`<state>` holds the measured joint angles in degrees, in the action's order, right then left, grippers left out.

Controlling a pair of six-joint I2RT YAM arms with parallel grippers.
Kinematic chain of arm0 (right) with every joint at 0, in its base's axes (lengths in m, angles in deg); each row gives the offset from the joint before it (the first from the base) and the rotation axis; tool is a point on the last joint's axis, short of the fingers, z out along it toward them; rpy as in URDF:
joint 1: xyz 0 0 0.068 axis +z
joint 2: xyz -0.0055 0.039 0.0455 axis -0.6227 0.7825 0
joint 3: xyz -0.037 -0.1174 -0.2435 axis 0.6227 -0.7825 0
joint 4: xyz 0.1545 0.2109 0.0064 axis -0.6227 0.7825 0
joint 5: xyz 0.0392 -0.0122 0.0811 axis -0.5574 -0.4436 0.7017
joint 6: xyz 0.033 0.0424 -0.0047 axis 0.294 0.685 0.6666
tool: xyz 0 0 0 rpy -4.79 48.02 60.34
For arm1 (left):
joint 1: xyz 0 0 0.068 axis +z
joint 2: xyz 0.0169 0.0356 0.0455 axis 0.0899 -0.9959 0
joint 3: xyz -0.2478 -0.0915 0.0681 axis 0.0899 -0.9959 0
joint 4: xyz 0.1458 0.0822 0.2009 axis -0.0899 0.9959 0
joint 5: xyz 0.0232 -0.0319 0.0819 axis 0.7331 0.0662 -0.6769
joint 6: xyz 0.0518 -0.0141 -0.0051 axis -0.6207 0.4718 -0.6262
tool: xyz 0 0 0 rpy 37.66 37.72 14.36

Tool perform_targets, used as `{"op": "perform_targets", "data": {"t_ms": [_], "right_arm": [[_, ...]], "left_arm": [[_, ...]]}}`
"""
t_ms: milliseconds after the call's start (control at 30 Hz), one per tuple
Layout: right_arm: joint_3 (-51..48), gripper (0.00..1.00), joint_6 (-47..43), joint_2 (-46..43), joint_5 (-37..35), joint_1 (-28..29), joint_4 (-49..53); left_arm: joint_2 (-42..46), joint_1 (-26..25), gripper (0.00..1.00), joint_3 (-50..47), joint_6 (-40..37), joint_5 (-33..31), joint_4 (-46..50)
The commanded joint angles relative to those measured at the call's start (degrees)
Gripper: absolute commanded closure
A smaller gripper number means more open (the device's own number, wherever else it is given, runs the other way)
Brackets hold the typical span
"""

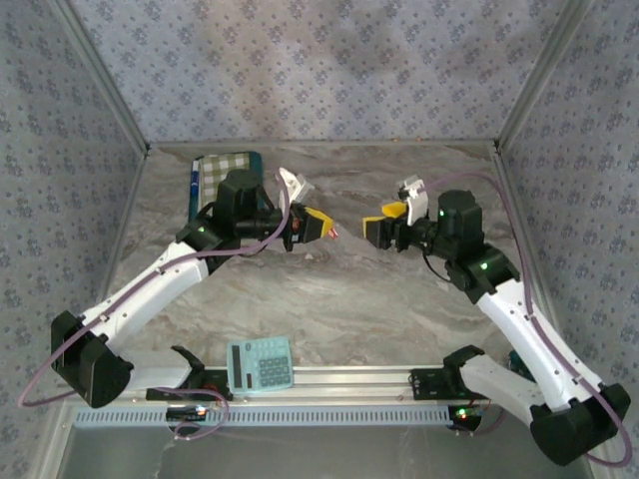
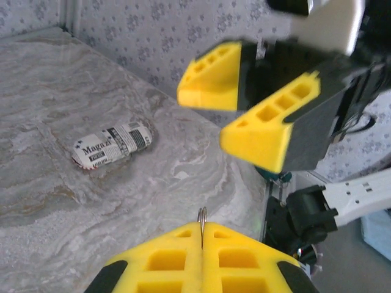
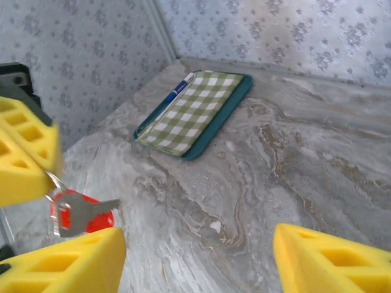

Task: Remove the keys from the keyring

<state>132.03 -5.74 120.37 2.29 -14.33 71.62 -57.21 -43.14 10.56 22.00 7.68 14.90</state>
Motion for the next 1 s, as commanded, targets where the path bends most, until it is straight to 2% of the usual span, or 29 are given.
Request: {"op": "perform_targets", "data": {"t_ms": [0, 133, 300, 367, 567, 800, 967], "right_arm": [[-4.9, 0.29, 4.5, -1.9, 4.2, -2.2, -13.1], [-6.7, 0.33, 6.5, 0.0, 16.1, -4.1, -18.6], [-8.6, 0.35, 7.0, 0.8, 21.8, -2.9, -25.4], [-7.9, 0.36, 6.3, 1.4, 22.8, -1.8, -25.4], [-6.3, 0.46, 2.4, 3.2, 22.1, 2.0, -23.7], [-4.7, 0.46, 1.3, 3.7, 21.0, 4.0, -23.5], [-3.0, 0.43, -1.0, 2.8, 23.0, 4.1, -19.9]], "left_arm": [[0.4, 0.5, 1.00, 0.1, 2.1, 0.6, -6.9], [-0.7, 0.4, 1.00, 1.8, 2.7, 3.3, -8.1], [-2.1, 0.4, 0.99, 3.2, 5.0, 7.3, -10.2], [-2.4, 0.3, 0.99, 3.7, 5.6, 7.8, -10.4], [-2.3, -0.6, 0.98, 4.6, 6.9, 10.0, -11.9], [-2.4, -1.3, 0.98, 5.0, 6.5, 10.6, -10.8], [-2.1, -1.4, 0.98, 4.8, 6.3, 11.3, -10.6]]}}
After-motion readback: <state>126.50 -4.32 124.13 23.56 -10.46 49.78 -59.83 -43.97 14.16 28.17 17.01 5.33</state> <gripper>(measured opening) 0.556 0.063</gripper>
